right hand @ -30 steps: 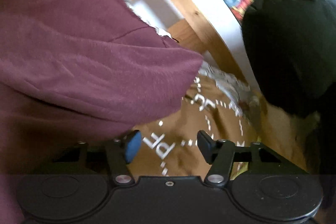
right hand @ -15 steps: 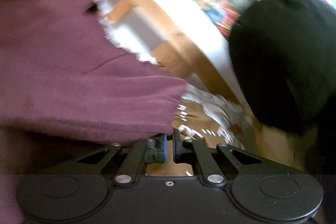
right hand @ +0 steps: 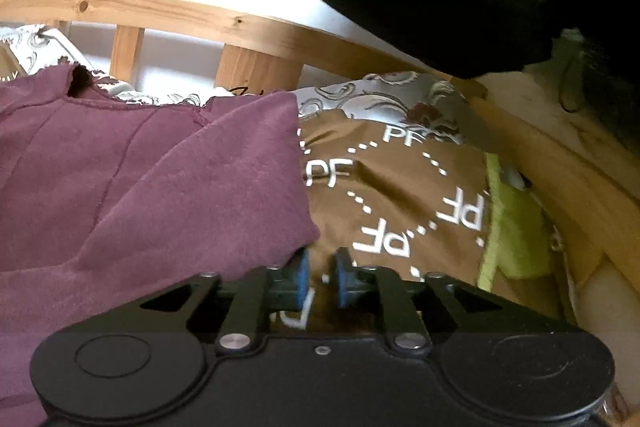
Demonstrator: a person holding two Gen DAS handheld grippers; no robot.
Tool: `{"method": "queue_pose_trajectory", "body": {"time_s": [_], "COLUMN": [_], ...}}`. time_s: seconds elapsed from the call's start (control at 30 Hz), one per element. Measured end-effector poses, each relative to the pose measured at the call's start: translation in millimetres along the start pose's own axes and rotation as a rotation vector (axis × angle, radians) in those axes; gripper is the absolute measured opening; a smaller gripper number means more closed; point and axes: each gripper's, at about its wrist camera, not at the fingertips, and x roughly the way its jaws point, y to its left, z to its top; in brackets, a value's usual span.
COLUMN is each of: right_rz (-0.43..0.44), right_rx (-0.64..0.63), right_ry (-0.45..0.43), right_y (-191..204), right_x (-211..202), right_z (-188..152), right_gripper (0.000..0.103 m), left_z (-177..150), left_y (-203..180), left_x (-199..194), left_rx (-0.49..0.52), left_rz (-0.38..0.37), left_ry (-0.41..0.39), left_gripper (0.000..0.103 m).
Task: Fold small clothes
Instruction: 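Open the right gripper to release the sleeve and lift away, then move the left gripper to the other sleeve cuff and close on it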
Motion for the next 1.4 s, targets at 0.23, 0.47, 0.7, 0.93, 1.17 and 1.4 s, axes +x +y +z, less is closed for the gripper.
{"method": "queue_pose_trajectory", "body": {"time_s": [0.23,0.47,0.7,0.93,1.17,1.4], "right_rz": [0.060,0.175,0.307,0.372,0.360,0.363], "right_rx": [0.085,0.175,0.143,0.099,0.143,0.168], "right_ry": [-0.005,-0.079,-0.158,-0.193,-0.173,-0.149], "right_y": [-6,23,74,91,80,78], "right_x": [-63,-127,-178,-192,-188,-182], "right_z": [-22,-37,-63,-65,-68,-72], "right_gripper": [0.055,0.079,0.091,0.093,0.093,0.093], "left_z": [11,5,-46,-67,-56,-64], "left_y": [41,96,159,195,192,195], "left_x": [-41,-104,-171,-167,-135,-135], "left_rx": [-0.221,-0.362,-0.528,-0.616,-0.479,-0.521], "left_rz": [0.083,0.250,0.575,0.653,0.669,0.726], "left_ry": [-0.189,-0.351,-0.385,-0.293,-0.250,-0.222], "left_gripper": [0.102,0.103,0.103,0.102,0.078,0.012]}}
